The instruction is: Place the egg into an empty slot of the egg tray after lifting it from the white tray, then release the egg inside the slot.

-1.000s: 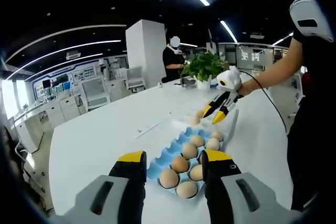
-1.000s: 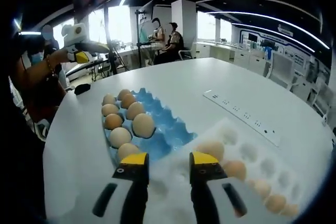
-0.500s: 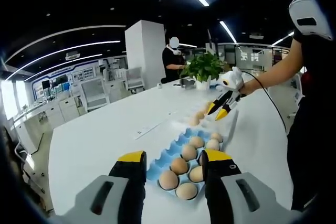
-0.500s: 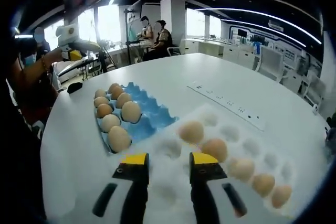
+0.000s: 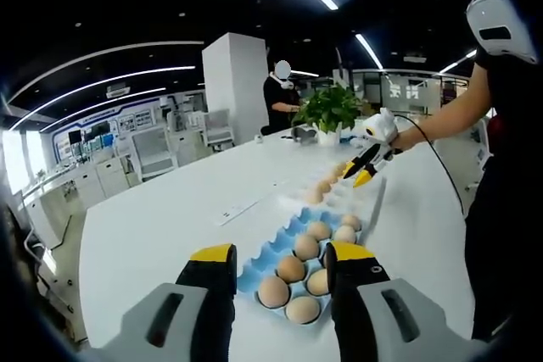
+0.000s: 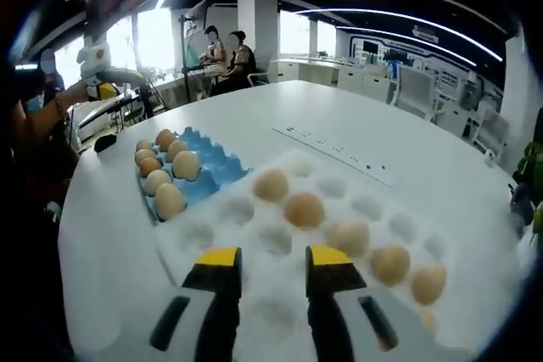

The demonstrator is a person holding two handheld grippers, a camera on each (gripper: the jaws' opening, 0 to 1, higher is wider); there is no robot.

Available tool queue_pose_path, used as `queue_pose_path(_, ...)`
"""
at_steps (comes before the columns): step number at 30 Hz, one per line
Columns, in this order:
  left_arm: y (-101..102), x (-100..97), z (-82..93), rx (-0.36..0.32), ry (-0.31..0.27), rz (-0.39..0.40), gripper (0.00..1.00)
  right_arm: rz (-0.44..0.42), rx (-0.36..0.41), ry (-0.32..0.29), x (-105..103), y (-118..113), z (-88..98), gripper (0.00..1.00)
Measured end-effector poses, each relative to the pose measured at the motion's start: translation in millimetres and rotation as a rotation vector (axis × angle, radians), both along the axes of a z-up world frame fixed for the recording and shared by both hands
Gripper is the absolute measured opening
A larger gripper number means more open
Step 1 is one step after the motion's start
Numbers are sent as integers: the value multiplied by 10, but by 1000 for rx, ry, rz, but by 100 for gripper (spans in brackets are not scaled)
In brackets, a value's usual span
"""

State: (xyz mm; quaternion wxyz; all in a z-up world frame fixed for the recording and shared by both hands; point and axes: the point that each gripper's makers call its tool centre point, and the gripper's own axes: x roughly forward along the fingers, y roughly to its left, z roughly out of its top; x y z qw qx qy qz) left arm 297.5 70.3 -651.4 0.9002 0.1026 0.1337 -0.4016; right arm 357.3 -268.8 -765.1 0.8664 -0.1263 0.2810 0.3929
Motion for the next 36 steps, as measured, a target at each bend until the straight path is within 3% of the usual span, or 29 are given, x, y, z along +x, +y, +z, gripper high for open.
queue_pose_path(13,-13,-9,-9,0,5,-1,43,-162,-8,-6,98,-595,-27,30)
queue_pose_path(23,-3,-12,-17,3,8,1,43,-235,-25,-23,163,-895,7,30)
queue_pose_path(28,4,-17,-16,5,7,2,42,-317,-56,-66,295,-1146,57,30)
queue_pose_path(32,20,-20,-15,6,9,5,42,-328,-121,-49,299,-1279,-51,30)
queue_pose_path(36,21,-19,-18,6,10,7,42,-336,-137,-34,300,-1304,-119,30)
